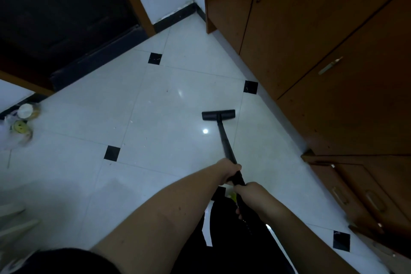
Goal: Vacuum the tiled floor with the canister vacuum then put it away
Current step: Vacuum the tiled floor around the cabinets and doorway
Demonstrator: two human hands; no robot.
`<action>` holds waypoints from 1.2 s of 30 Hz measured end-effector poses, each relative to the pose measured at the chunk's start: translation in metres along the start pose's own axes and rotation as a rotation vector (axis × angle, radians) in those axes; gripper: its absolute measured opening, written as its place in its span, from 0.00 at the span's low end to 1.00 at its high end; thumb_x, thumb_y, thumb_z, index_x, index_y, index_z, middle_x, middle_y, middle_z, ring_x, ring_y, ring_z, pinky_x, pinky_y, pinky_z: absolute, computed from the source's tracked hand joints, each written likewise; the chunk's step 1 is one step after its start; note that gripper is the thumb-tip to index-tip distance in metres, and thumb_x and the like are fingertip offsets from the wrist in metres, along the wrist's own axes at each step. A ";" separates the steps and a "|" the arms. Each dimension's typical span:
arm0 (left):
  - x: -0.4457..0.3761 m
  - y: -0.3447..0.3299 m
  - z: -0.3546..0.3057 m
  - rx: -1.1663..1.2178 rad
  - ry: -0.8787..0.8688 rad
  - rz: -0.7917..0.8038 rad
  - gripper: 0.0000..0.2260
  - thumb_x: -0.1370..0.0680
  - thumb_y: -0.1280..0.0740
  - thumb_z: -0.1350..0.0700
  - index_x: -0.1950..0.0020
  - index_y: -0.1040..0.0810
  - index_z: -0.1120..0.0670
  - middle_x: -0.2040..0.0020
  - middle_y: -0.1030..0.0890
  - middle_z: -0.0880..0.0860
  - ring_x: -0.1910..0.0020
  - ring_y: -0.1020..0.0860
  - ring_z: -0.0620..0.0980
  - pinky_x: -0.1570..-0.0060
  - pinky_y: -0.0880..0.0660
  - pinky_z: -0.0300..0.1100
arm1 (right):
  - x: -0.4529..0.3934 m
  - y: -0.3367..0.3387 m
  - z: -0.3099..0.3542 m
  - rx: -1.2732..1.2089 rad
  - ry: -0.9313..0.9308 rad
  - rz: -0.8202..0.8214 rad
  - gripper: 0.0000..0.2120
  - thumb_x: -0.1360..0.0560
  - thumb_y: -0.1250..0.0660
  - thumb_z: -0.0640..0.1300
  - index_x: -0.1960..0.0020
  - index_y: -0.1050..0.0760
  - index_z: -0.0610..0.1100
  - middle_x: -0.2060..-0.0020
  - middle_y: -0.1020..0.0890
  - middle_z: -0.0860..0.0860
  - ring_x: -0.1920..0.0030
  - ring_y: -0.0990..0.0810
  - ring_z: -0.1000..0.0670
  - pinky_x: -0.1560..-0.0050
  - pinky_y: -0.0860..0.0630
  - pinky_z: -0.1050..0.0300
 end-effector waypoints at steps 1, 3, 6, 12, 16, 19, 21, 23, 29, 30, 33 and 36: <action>0.001 -0.005 -0.002 0.003 0.001 -0.003 0.20 0.20 0.36 0.55 0.32 0.31 0.65 0.44 0.22 0.61 0.52 0.22 0.55 0.77 0.24 0.38 | -0.001 0.005 -0.002 -0.004 0.000 -0.004 0.14 0.21 0.40 0.42 0.44 0.29 0.30 0.71 0.23 0.40 0.73 0.22 0.43 0.72 0.24 0.56; 0.003 -0.012 -0.007 0.003 0.010 -0.002 0.20 0.20 0.36 0.55 0.32 0.31 0.65 0.43 0.22 0.61 0.52 0.22 0.55 0.78 0.24 0.38 | -0.003 0.013 -0.003 0.002 -0.003 -0.015 0.13 0.20 0.41 0.41 0.46 0.29 0.30 0.71 0.23 0.38 0.72 0.22 0.42 0.71 0.24 0.54; 0.005 -0.016 -0.014 -0.009 0.018 -0.015 0.20 0.20 0.36 0.55 0.32 0.32 0.65 0.38 0.23 0.62 0.49 0.22 0.56 0.74 0.24 0.40 | -0.003 0.020 0.000 0.024 -0.018 -0.023 0.12 0.20 0.42 0.42 0.50 0.30 0.32 0.70 0.23 0.37 0.72 0.23 0.41 0.70 0.24 0.53; 0.003 -0.011 -0.027 0.016 0.002 -0.030 0.21 0.20 0.37 0.55 0.31 0.33 0.65 0.37 0.24 0.63 0.51 0.24 0.56 0.77 0.26 0.39 | -0.010 0.028 0.014 0.067 -0.002 -0.026 0.13 0.20 0.40 0.43 0.47 0.30 0.31 0.72 0.23 0.38 0.77 0.23 0.43 0.74 0.25 0.57; -0.009 0.006 -0.033 0.077 -0.006 -0.051 0.20 0.20 0.37 0.57 0.32 0.32 0.65 0.41 0.23 0.63 0.52 0.23 0.56 0.82 0.28 0.35 | -0.017 0.025 0.034 0.098 -0.017 -0.026 0.13 0.21 0.40 0.42 0.45 0.29 0.32 0.70 0.23 0.39 0.77 0.23 0.44 0.76 0.26 0.59; -0.018 0.028 -0.040 0.106 -0.004 -0.061 0.19 0.20 0.37 0.57 0.32 0.32 0.65 0.39 0.24 0.63 0.48 0.21 0.57 0.81 0.27 0.38 | -0.024 0.016 0.054 0.128 0.003 -0.028 0.14 0.21 0.40 0.42 0.42 0.28 0.31 0.69 0.23 0.41 0.78 0.24 0.48 0.79 0.29 0.64; -0.024 0.048 -0.045 0.127 0.002 -0.061 0.19 0.20 0.37 0.58 0.32 0.33 0.65 0.39 0.23 0.63 0.51 0.21 0.57 0.81 0.26 0.38 | -0.029 0.007 0.070 0.157 0.020 -0.030 0.14 0.21 0.40 0.41 0.42 0.27 0.32 0.68 0.23 0.43 0.77 0.24 0.50 0.81 0.32 0.68; -0.028 0.070 -0.051 0.141 0.002 -0.060 0.19 0.20 0.37 0.58 0.31 0.33 0.65 0.41 0.23 0.63 0.54 0.22 0.55 0.81 0.26 0.37 | -0.038 -0.004 0.087 0.162 0.016 -0.027 0.14 0.22 0.40 0.41 0.43 0.26 0.32 0.67 0.22 0.43 0.75 0.23 0.49 0.79 0.31 0.66; -0.042 0.141 -0.060 0.203 -0.020 -0.091 0.19 0.21 0.36 0.59 0.33 0.32 0.65 0.46 0.23 0.61 0.54 0.22 0.55 0.77 0.25 0.39 | -0.055 -0.050 0.145 0.178 0.025 -0.039 0.15 0.23 0.37 0.44 0.45 0.26 0.32 0.63 0.21 0.39 0.70 0.21 0.43 0.71 0.24 0.56; -0.045 0.152 -0.061 0.214 -0.028 -0.098 0.19 0.22 0.36 0.59 0.33 0.31 0.65 0.47 0.23 0.60 0.54 0.22 0.55 0.75 0.24 0.39 | -0.056 -0.057 0.154 0.175 0.028 -0.036 0.14 0.23 0.36 0.46 0.47 0.26 0.33 0.64 0.22 0.40 0.71 0.21 0.43 0.73 0.25 0.58; -0.053 0.181 -0.065 0.243 -0.042 -0.092 0.18 0.22 0.35 0.59 0.34 0.30 0.65 0.45 0.22 0.61 0.54 0.22 0.55 0.68 0.22 0.41 | -0.059 -0.076 0.177 0.164 0.029 -0.031 0.13 0.23 0.36 0.47 0.52 0.27 0.35 0.66 0.23 0.40 0.72 0.23 0.44 0.73 0.26 0.58; -0.058 0.204 -0.075 0.267 -0.056 -0.078 0.18 0.22 0.35 0.60 0.34 0.31 0.65 0.45 0.23 0.61 0.53 0.22 0.54 0.61 0.22 0.43 | -0.069 -0.088 0.199 0.164 0.015 -0.039 0.14 0.22 0.37 0.47 0.51 0.28 0.34 0.64 0.22 0.38 0.70 0.22 0.43 0.68 0.24 0.54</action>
Point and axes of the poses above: each hand's wrist, its own x-axis away from the middle knuckle, its own y-axis out of the back of the hand, z = x × y, the point moved 3 cm from there along -x, towards the middle knuckle
